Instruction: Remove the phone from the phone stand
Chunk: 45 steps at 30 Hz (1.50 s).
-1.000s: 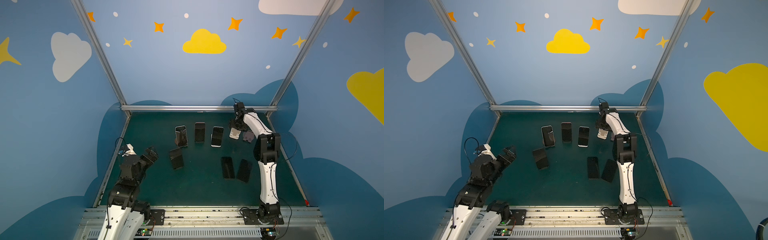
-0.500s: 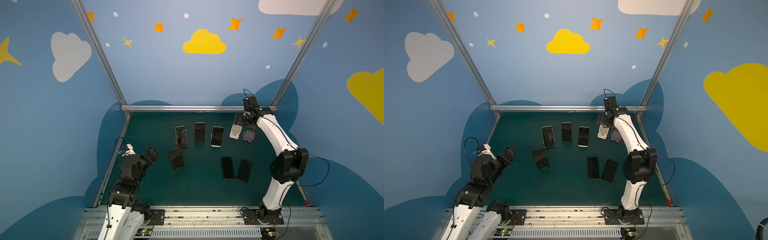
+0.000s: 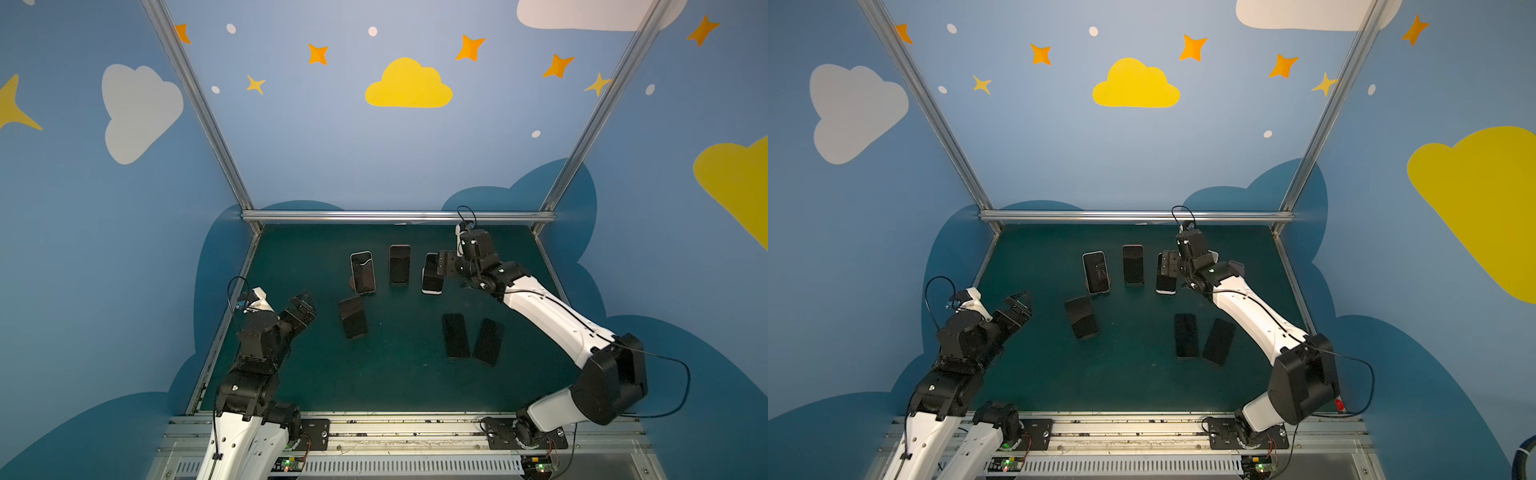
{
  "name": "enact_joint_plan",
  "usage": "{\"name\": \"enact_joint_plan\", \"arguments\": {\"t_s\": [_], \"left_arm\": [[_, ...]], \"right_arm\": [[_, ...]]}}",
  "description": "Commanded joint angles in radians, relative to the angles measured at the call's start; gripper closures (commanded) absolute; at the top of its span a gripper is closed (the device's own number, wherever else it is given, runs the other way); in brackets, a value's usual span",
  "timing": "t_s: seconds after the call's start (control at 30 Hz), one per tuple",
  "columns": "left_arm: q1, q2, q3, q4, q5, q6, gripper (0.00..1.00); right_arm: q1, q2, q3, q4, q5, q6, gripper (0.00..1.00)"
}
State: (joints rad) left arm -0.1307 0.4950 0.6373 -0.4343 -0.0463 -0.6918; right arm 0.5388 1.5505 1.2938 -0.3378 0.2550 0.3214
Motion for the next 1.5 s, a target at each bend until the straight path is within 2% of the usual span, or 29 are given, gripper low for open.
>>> {"name": "enact_joint_plan", "arguments": {"t_s": [0.0,0.17,0.4,0.87,1.03,1.47], "left_arm": [[0.005,-0.009,-0.014,0.014,0.010,0.008,0.00],[0.000,-0.003,-0.011,0.006,0.014,0.009,0.00],[0.000,-0.011,-0.010,0.000,0.008,0.011,0.00],[-0.001,-0.016,-0.008,0.005,0.013,0.011,0.00],[-0.001,-0.013,-0.008,0.006,0.017,0.014,0.00],[-0.001,-0.007,-0.007,0.003,0.016,0.014,0.00]], "right_arm": [[0.011,0.087,0.050,0.012,0.075,0.014,0.07],[0.021,0.220,0.139,-0.028,0.142,0.044,0.06],[0.026,0.349,0.244,-0.095,0.093,0.049,0.06],[0.018,0.402,0.235,-0.058,0.086,0.117,0.08],[0.017,0.421,0.229,-0.042,0.082,0.145,0.14],[0.016,0.449,0.200,-0.008,0.099,0.174,0.19]]}}
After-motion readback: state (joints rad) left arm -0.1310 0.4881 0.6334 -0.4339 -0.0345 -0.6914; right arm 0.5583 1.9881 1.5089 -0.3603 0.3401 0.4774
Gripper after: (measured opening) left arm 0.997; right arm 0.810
